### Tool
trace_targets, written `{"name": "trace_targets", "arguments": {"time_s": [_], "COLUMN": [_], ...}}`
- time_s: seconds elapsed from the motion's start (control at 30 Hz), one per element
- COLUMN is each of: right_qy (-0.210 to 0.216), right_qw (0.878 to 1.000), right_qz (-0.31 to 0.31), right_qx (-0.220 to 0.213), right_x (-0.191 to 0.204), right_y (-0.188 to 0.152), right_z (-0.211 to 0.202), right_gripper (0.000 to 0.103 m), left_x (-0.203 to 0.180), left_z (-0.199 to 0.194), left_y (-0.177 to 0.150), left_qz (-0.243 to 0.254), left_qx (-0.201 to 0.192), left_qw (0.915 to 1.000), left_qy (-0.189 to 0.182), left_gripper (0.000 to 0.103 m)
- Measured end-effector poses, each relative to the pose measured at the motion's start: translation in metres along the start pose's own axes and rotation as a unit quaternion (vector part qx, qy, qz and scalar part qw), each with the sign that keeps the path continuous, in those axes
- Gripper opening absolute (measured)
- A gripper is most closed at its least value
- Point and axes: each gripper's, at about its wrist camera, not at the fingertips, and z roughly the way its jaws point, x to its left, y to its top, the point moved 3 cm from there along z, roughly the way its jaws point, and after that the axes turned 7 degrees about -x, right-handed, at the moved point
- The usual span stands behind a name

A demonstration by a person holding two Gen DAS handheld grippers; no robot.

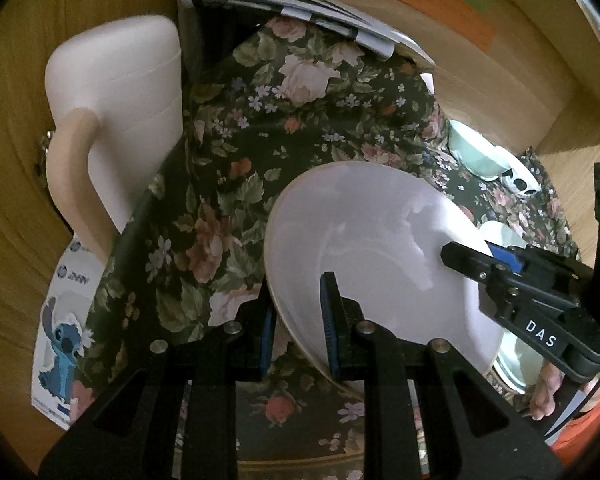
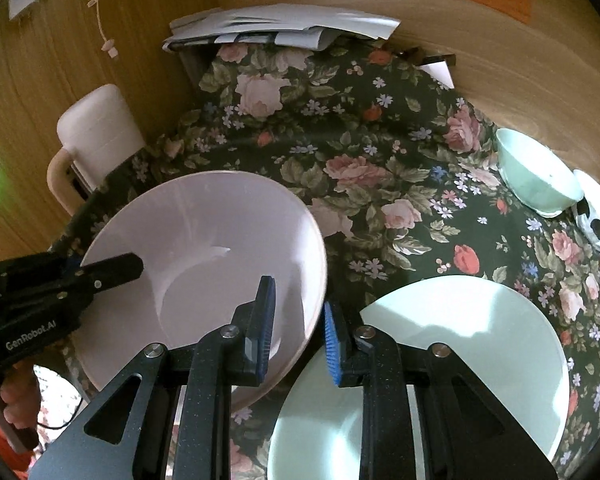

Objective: Organize plates and bowls
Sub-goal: 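Lower the pale pink bowl onto the mint green plate and open both grippers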

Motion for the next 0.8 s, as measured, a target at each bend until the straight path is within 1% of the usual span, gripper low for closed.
{"name": "trace_targets", "arguments": {"time_s": [0.13,0.2,0.23,0.3,0.47,0.57,0.67,0.73,0.8], "right_qy": [0.003,0.001,0.001,0.003,-0.004,-0.004,-0.008,-0.012,-0.017], "right_qw": [1.000,1.000,1.000,1.000,0.998,0.996,0.994,0.992,0.990], "right_qz": [-0.002,-0.004,-0.005,-0.003,-0.007,-0.006,-0.004,-0.002,0.000], "right_qx": [-0.002,-0.010,-0.016,-0.029,-0.064,-0.087,-0.111,-0.126,-0.141], "right_x": [-0.002,-0.003,-0.004,-0.007,-0.013,-0.020,-0.028,-0.034,-0.041], "right_y": [0.000,0.000,0.001,0.003,0.008,0.011,0.014,0.016,0.017], "right_z": [-0.003,-0.009,-0.012,-0.021,-0.045,-0.062,-0.077,-0.087,-0.098], "right_gripper": [0.023,0.023,0.023,0.024,0.028,0.034,0.039,0.045,0.048], "left_x": [-0.001,-0.001,-0.002,-0.003,-0.013,-0.024,-0.039,-0.048,-0.060], "left_z": [-0.004,-0.010,-0.013,-0.019,-0.040,-0.052,-0.067,-0.075,-0.082], "left_y": [0.002,0.005,0.007,0.011,0.020,0.024,0.028,0.030,0.034], "left_qz": [0.013,0.025,0.030,0.035,0.048,0.061,0.074,0.079,0.086], "left_qx": [-0.011,-0.029,-0.037,-0.048,-0.085,-0.104,-0.127,-0.143,-0.154], "left_qw": [0.9998,0.9990,0.9985,0.9977,0.9945,0.9918,0.9884,0.9861,0.9840], "left_qy": [0.005,0.024,0.029,0.033,0.039,0.041,0.038,0.033,0.025], "left_gripper": [0.021,0.022,0.024,0.036,0.046,0.050,0.058,0.060,0.065]}}
